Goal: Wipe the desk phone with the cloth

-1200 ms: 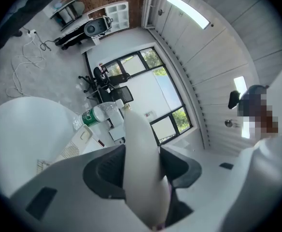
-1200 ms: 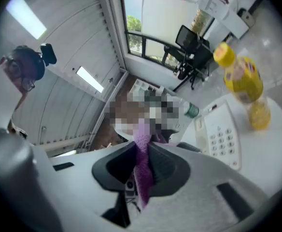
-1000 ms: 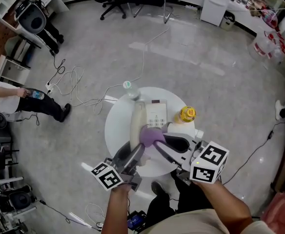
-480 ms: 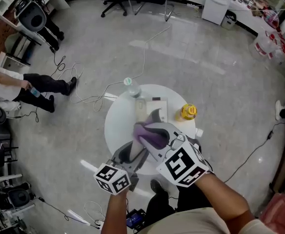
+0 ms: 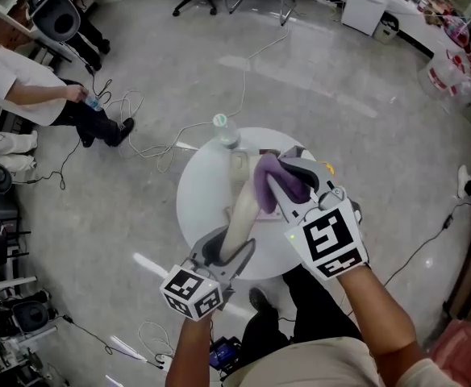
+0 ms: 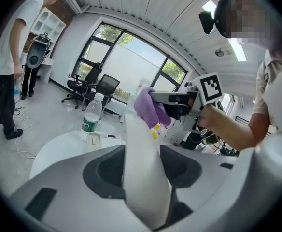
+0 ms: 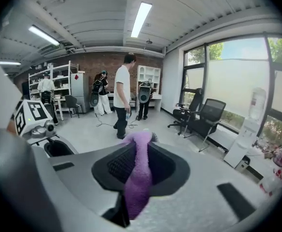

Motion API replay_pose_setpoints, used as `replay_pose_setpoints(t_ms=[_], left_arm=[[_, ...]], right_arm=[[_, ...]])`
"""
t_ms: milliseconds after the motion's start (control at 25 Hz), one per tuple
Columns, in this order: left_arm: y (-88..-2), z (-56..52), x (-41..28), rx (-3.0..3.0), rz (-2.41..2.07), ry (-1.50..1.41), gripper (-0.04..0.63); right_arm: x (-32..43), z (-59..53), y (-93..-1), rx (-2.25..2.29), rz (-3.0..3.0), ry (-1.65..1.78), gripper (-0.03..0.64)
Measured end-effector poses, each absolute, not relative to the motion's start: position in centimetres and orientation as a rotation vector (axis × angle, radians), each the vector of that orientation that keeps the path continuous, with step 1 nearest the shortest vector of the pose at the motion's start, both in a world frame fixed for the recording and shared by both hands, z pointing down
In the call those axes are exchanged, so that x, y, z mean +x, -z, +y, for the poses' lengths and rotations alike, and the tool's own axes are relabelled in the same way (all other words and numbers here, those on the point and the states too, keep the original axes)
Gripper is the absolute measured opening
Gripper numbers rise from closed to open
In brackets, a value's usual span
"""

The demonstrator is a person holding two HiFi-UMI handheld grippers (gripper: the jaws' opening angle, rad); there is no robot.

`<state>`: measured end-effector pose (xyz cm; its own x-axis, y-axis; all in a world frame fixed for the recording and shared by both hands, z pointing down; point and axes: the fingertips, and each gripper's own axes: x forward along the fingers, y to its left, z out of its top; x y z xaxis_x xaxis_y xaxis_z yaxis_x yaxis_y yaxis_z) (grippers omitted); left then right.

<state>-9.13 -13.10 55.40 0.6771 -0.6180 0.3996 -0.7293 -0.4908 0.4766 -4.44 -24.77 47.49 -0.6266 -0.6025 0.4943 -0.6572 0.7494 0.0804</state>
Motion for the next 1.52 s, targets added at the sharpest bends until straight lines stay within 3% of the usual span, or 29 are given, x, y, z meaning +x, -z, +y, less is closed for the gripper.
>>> replay_pose_setpoints(t_ms=[560,1520], left_arm=[[-59.6,-17.6,-13.2,2.124,-1.352,-0.249,0.217],[-70.4,-23.3,-11.8,1.977,-1.54,-0.419,0.218]], right_arm=[[0.4,-23.7,-42.4,1.191,-2.51,-0.226,0.063],[0.8,-13.7,-59.7,0.8,-2.357,-0.638,0.064]])
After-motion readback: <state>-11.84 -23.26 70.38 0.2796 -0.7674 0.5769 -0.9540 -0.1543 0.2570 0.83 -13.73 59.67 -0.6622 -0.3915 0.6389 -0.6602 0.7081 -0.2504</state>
